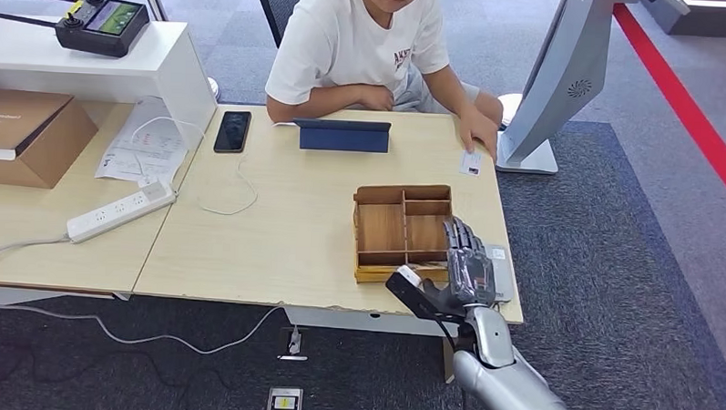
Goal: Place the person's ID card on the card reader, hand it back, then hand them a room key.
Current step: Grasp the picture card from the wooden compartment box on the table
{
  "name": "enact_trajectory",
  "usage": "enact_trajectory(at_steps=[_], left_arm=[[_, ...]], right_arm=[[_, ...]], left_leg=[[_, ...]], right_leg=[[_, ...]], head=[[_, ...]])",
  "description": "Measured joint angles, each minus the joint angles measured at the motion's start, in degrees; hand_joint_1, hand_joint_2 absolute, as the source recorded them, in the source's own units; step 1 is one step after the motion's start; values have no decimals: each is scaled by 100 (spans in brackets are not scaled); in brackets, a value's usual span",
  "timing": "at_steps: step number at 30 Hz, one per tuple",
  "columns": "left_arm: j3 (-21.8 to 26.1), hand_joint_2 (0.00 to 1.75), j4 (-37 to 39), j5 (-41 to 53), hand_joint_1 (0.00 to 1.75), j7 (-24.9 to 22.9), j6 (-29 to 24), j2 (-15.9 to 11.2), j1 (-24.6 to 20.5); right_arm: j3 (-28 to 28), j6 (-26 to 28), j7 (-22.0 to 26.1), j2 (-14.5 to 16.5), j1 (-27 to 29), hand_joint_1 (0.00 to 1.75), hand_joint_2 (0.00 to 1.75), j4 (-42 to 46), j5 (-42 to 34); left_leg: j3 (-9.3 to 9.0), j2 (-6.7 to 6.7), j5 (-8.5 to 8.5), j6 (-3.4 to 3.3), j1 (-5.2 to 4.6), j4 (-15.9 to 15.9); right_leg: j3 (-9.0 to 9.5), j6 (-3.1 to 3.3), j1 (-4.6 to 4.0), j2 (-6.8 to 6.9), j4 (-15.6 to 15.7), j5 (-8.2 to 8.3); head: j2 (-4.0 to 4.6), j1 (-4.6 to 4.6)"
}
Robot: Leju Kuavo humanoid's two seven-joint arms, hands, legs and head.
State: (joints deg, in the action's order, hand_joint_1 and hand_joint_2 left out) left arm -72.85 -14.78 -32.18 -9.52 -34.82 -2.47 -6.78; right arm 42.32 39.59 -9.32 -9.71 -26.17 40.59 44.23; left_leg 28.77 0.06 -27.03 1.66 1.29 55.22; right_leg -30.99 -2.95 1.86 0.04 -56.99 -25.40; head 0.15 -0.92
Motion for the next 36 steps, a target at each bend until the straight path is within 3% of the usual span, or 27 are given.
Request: enact_trajectory(at_steps=[8, 9, 12, 13, 36], left_arm=[[0, 0, 0, -5, 0, 45, 0, -4, 0], [0, 0, 0, -5, 0, 50, 0, -5, 0], [0, 0, 0, -7, 0, 57, 0, -10, 0], [0, 0, 0, -7, 0, 58, 0, -13, 0], [0, 0, 0, -10, 0, 58, -11, -26, 1]], right_arm=[[36, -2, -8, 31, -2, 1, 175, 0, -45], [39, -2, -7, 33, -4, 36, 175, 0, -53], [48, -7, -4, 47, -14, 165, 175, 0, -93], [49, -10, -2, 51, -18, 174, 175, 0, -109], [54, -79, 116, 93, -117, 175, 175, 0, -282]], left_leg=[[0, 0, 0, 0, 0, 0], [0, 0, 0, 0, 0, 0], [0, 0, 0, 0, 0, 0], [0, 0, 0, 0, 0, 0], [0, 0, 0, 0, 0, 0]], right_leg=[[1, 0, 0, 0, 0, 0], [1, 0, 0, 0, 0, 0], [0, 0, 0, 0, 0, 0], [0, 0, 0, 0, 0, 0], [0, 0, 0, 0, 0, 0]], head=[[0, 0], [0, 0], [0, 0], [0, 0], [0, 0]])
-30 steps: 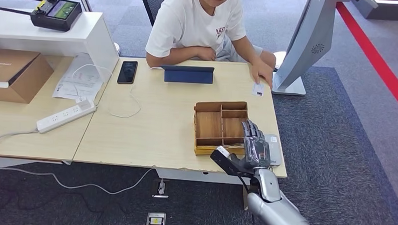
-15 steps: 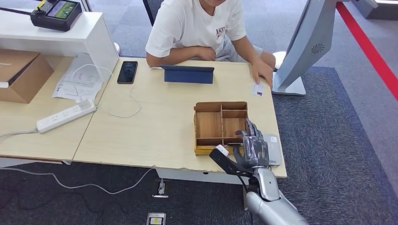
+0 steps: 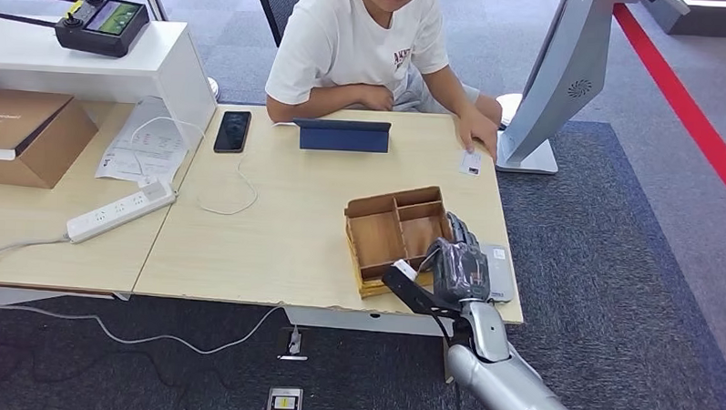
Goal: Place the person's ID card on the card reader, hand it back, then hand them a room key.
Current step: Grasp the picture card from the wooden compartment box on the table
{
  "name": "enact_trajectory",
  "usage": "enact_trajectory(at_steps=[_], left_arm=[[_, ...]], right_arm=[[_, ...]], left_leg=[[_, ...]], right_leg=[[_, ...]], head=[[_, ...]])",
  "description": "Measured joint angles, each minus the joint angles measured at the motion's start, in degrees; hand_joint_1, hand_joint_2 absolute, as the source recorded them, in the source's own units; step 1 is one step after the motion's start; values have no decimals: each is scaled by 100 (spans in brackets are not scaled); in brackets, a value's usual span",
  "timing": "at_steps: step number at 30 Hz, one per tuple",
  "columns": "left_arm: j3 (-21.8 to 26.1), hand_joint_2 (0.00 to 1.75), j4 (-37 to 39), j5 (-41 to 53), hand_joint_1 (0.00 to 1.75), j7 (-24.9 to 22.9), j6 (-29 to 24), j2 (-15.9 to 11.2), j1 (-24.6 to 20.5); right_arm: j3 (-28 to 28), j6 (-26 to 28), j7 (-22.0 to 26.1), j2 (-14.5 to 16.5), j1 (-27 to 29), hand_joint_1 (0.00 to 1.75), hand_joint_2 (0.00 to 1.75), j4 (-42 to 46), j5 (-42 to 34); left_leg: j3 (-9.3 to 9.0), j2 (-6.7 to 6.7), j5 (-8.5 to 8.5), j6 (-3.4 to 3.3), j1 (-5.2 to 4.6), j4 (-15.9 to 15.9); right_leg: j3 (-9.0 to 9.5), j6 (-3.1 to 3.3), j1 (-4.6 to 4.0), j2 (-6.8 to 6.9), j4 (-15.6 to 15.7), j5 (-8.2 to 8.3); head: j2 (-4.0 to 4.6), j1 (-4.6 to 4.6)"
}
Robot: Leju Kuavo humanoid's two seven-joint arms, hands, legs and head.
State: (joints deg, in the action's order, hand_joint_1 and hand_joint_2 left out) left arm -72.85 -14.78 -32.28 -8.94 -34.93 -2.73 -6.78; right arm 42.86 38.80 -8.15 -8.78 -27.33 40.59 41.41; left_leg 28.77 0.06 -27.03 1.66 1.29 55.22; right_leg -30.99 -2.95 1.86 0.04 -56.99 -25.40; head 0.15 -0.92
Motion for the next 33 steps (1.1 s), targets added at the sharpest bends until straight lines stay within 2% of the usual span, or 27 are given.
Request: enact_trajectory(at_steps=[10, 16, 23, 29, 33], left_arm=[[0, 0, 0, -2, 0, -2, -7, 0, 1], [0, 0, 0, -5, 0, -1, -7, 0, 3], [0, 0, 0, 9, 0, 33, -1, 0, 6], [-1, 0, 0, 99, 0, 37, 69, -2, -17], [-22, 0, 0, 256, 0, -38, 212, -2, -79]], right_arm=[[-16, 78, 66, 17, 0, 175, 175, 64, 63], [-275, 89, 233, 20, 11, 175, 175, 578, 572], [-506, 65, -332, -110, -150, 175, 175, 1704, 906], [-489, -375, -730, -309, -426, 175, 175, 2614, 1126], [-414, -1170, -860, -368, -734, 175, 175, 2855, 1190]], left_leg=[[0, 0, 0, 0, 0, 0], [-1, 1, 1, 0, 0, 0], [-3, 1, 1, 0, -1, 2], [-4, 1, 1, 0, -1, 3], [-2, 1, 3, 0, -1, 3]], right_leg=[[0, 0, 0, 0, 0, 0], [1, 0, 0, 0, 0, 0], [1, 0, 0, 0, 0, 1], [1, 0, 1, 0, 0, 2], [2, 0, 0, -1, 0, 3]], head=[[0, -1], [0, -1], [0, -1], [0, -1], [0, -1]])
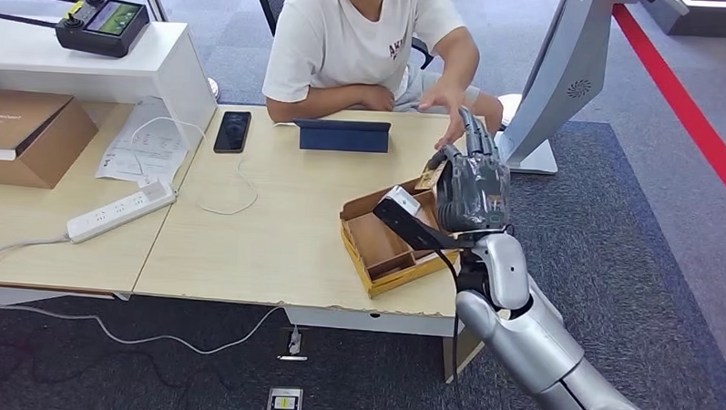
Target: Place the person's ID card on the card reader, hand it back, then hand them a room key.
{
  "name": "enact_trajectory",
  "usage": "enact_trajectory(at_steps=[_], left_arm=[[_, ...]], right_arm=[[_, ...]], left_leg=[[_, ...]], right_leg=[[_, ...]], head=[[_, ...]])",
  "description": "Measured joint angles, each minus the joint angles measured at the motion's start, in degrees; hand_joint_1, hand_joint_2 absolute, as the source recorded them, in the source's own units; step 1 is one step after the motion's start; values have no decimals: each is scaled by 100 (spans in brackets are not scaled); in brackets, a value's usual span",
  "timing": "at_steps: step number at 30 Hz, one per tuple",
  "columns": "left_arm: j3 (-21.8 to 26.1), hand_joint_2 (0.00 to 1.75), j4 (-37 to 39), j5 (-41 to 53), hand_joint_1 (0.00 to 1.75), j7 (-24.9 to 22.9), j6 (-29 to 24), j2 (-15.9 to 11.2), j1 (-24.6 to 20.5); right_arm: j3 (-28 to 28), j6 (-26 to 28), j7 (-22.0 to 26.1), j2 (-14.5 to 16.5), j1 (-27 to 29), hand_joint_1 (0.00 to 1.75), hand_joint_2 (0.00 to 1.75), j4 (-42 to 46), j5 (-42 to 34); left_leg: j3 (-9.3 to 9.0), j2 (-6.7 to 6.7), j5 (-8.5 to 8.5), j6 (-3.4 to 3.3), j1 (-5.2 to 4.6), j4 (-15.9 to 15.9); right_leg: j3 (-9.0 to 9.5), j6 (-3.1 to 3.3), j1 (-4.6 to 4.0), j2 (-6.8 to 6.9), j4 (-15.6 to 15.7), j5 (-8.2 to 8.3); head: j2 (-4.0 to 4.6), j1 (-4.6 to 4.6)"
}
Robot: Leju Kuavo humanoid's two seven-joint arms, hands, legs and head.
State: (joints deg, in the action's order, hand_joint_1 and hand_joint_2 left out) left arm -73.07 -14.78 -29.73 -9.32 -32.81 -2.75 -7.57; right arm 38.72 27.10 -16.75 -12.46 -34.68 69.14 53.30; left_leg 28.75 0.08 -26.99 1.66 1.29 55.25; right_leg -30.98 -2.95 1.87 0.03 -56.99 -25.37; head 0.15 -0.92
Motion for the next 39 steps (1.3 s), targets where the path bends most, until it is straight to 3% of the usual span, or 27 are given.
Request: enact_trajectory(at_steps=[7, 20, 22, 24, 26, 31, 35, 39], left_arm=[[-27, 0, 0, 244, 0, -118, 141, 0, -170], [-126, 0, -2, 403, 0, -246, 212, 7, -272], [-127, 0, -2, 411, 0, -265, 212, 8, -270], [-128, 0, -2, 413, 0, -274, 212, 10, -267], [-129, 0, -2, 411, 0, -273, 212, 11, -262], [-129, 0, -2, 400, 0, -267, 202, 26, -251], [-129, 0, -2, 400, 0, -246, 187, 29, -230], [-128, 0, -2, 358, 0, -200, 113, 31, -185]], right_arm=[[292, -722, 96, 111, -859, 175, 175, -393, -473], [866, -820, 175, 741, -1914, 175, 175, -2122, -539], [933, -819, 171, 822, -1996, 162, 175, -2334, -519], [992, -811, 168, 899, -2074, 75, 175, -2523, -513], [1038, -776, 176, 973, -2136, 0, 175, -2678, -525], [1154, -448, 276, 1132, -2295, 0, 175, -2993, -521], [1241, -110, 330, 1167, -2417, 0, 0, -3114, -372], [1328, 526, 239, 1107, -2512, 0, 0, -3088, 250]], left_leg=[[6, -2, 3, 0, 0, 0], [14, -7, 3, 0, 0, 0], [16, -6, 3, 0, 0, 1], [19, -6, 3, 0, 1, 1], [22, -6, 3, 0, 1, 2], [24, -6, 3, 0, 1, 1], [23, -4, 3, 0, 1, 3], [18, -4, 3, 0, 1, 8]], right_leg=[[-1, -2, 0, 0, -2, 5], [-8, -2, 0, 3, -3, 5], [-10, -2, 0, 3, -3, 5], [-14, -2, -1, 3, -3, 5], [-18, -2, -1, 3, -3, 5], [-21, -2, -1, 3, -3, 4], [-20, -2, -1, 2, -3, 4], [-18, -2, -1, 2, -3, 5]], head=[[0, -1], [0, -1], [0, 0], [0, 0], [0, 0], [0, -1], [0, -1], [0, -1]])
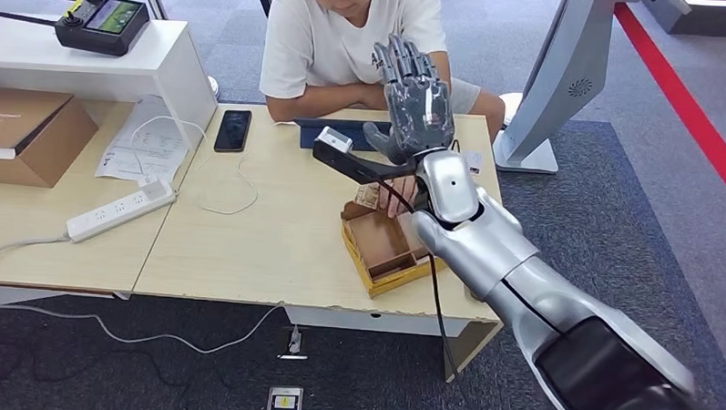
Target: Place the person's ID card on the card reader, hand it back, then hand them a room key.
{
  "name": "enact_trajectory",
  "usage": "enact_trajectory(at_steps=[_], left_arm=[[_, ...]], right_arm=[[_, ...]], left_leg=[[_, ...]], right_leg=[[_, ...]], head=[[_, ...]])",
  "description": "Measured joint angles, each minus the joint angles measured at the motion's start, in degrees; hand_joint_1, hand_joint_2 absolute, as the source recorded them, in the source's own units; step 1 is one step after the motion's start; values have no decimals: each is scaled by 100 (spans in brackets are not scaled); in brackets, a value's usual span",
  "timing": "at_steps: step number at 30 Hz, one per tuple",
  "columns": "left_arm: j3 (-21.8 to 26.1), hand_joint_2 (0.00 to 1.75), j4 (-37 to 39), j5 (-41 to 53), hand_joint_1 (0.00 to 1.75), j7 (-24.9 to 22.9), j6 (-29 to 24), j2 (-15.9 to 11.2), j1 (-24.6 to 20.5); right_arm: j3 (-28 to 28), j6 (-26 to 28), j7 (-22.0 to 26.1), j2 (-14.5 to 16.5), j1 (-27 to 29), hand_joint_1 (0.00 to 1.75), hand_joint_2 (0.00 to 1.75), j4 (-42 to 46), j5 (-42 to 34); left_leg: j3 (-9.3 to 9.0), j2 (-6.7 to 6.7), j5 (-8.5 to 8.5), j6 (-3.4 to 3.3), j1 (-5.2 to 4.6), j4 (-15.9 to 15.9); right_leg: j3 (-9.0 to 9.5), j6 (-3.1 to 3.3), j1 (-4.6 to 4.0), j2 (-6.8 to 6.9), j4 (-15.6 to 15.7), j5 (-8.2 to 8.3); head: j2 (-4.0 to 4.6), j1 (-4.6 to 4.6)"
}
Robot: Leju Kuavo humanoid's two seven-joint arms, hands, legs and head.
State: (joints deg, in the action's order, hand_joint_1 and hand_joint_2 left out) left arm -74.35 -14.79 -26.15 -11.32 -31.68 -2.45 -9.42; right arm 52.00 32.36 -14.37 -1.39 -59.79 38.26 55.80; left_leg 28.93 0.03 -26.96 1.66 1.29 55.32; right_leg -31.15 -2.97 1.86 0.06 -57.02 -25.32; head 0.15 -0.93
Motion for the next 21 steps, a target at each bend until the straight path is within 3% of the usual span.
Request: enact_trajectory(at_steps=[6, 12, 18, 21], left_arm=[[4, 0, 2, -129, 0, 95, -146, 2, 124], [28, 0, 2, -370, 0, 198, -285, 16, 264], [132, 0, 3, -592, 0, 203, -340, 26, 338], [179, 0, 4, -697, 0, 193, -375, 27, 353]], right_arm=[[20, 614, -464, -455, 94, 0, 0, 734, 1311], [-413, 762, -590, -1019, 812, 0, 0, 1974, 1853], [-1479, 778, -224, -1539, 1969, 0, 0, 3312, 1726], [-2286, 786, 463, -1631, 2572, 0, 0, 3922, 1313]], left_leg=[[-6, 2, -1, 0, 0, 6], [-11, 2, -4, -2, 0, 9], [-16, 0, -7, -5, 0, 11], [-15, 1, -8, -5, 0, 11]], right_leg=[[3, 0, 0, -1, 1, 0], [8, 0, 0, -1, 4, 0], [18, -1, 0, 0, 7, -1], [20, -1, 0, -1, 7, -1]], head=[[0, 1], [0, 0], [0, 0], [0, 0]])
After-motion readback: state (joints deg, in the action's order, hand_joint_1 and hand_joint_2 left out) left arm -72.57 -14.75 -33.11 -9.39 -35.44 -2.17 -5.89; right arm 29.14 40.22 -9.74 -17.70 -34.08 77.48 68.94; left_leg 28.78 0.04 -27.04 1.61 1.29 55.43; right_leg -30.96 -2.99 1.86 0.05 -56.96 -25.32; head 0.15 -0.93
